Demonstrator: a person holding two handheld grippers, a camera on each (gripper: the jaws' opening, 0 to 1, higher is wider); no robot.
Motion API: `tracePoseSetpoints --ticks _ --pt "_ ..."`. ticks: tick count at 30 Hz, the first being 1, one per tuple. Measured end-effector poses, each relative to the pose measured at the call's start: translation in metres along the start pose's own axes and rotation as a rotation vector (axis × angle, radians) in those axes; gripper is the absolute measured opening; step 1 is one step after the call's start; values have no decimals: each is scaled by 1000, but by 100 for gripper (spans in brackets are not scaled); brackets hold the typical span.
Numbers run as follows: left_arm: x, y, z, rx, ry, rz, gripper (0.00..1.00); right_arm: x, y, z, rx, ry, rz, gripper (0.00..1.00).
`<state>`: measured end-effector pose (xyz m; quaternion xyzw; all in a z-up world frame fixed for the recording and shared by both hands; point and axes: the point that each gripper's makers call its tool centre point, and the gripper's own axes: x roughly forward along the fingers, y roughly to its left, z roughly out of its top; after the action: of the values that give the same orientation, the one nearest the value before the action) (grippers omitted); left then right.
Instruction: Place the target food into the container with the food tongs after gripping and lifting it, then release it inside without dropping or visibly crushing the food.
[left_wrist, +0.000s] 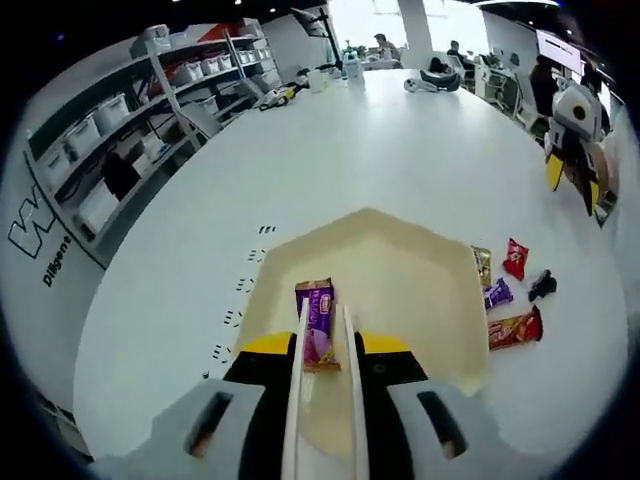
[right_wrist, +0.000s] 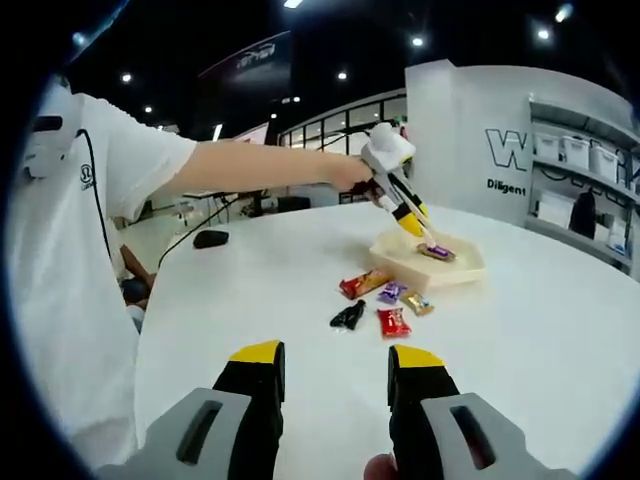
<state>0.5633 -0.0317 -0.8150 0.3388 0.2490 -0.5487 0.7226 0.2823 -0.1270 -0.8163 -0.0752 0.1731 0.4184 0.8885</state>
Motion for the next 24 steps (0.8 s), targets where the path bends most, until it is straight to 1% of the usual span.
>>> tracePoseSetpoints --ticks 2,4,10,12,16,21,22,24 --pt "-3 -2 -1 -5 -1 7 21 1 2 1 -6 2 3 36" --pt "-7 -5 -4 -29 8 12 21 2 4 3 -10 0 7 36" --pt "-20 -10 -6 -71 -11 29 21 5 8 5 -18 -2 12 37" --pt "-26 -15 -6 -84 -21 31 21 8 10 6 -25 3 16 37" --pt "-35 -27 -4 -93 -42 31 20 9 13 9 -30 -1 20 37" --pt "-43 -51 -7 -104 -41 13 20 12 16 9 -34 0 26 37" --pt "-43 -53 -7 -104 -42 13 20 12 16 9 -35 1 27 37" --pt "-48 -63 -7 -99 -52 8 20 13 18 10 -37 -1 30 37"
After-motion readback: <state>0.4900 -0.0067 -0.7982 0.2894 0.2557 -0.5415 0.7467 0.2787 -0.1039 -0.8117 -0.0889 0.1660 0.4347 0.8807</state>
